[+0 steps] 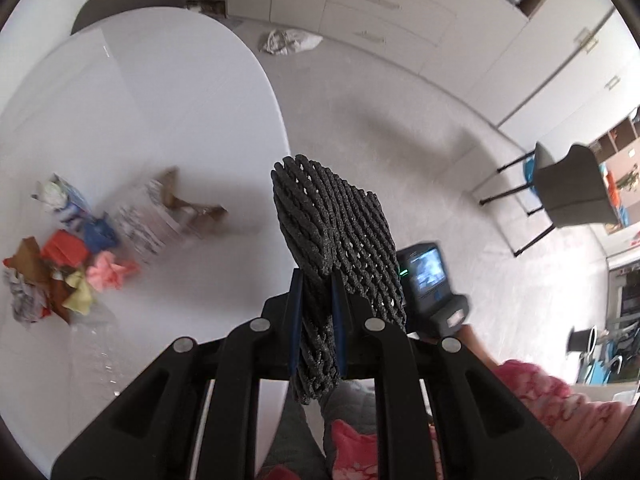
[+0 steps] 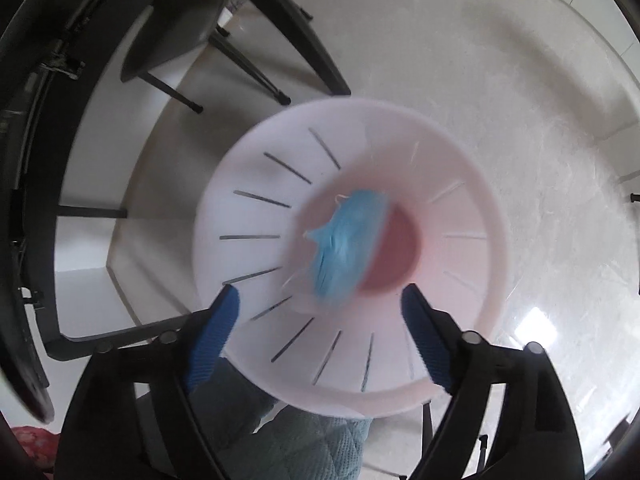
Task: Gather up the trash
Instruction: 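Carry the mask and net to the wastebasket and open both tools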
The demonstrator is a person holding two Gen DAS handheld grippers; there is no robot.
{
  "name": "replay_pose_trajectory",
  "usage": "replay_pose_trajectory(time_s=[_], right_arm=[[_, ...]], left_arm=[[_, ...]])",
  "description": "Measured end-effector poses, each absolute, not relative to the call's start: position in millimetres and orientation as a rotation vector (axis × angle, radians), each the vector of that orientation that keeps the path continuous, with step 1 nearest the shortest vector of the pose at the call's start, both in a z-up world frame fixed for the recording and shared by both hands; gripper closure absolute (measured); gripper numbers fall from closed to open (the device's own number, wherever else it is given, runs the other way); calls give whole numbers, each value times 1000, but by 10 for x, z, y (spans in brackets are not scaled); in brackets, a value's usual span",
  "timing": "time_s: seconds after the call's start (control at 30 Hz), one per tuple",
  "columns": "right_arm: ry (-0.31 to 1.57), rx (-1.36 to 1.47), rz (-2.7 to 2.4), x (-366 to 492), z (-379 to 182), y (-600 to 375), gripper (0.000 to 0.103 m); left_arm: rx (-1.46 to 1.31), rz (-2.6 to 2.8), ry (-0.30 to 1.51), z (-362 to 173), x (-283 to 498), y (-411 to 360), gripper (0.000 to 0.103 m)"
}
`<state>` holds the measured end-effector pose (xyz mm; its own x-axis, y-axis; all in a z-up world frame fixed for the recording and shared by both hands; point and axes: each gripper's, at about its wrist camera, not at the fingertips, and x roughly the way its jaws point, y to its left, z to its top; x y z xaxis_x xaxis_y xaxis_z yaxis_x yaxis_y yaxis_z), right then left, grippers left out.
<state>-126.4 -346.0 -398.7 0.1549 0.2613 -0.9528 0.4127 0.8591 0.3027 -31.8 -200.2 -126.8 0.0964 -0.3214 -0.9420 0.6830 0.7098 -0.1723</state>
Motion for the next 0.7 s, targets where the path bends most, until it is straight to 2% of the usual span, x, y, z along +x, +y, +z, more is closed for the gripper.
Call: replay_pose_trajectory(time_s=[0.23, 0.47, 0.5, 0.57, 0.6, 0.63, 0.7], right_arm=[[1318, 595, -241, -1894, -3313, -3971, 8], [1236, 636, -345, -2337, -2925, -4316, 7], [1233, 638, -349, -2362, -2905, -4336, 7], [1227, 639, -349, -2389, -2883, -4349, 7], [1227, 640, -346, -2392, -2888, -4353, 7], [1230, 641, -344, -2393, -2899, -4348, 7], [1236, 642, -340, -2379, -2905, -4349, 7]], left_arm=[[435, -782, 1324, -1716, -661, -2343, 90], [514, -745, 1424, -2457, -875, -2647, 87], [519, -739, 1440, -2565, -897, -2679, 84], [530, -721, 1470, -2789, -934, -2718, 69], [530, -716, 1478, -2880, -950, -2729, 57], [540, -700, 1479, -2967, -965, -2736, 49], [557, -685, 1482, -3079, -1004, -2787, 41]])
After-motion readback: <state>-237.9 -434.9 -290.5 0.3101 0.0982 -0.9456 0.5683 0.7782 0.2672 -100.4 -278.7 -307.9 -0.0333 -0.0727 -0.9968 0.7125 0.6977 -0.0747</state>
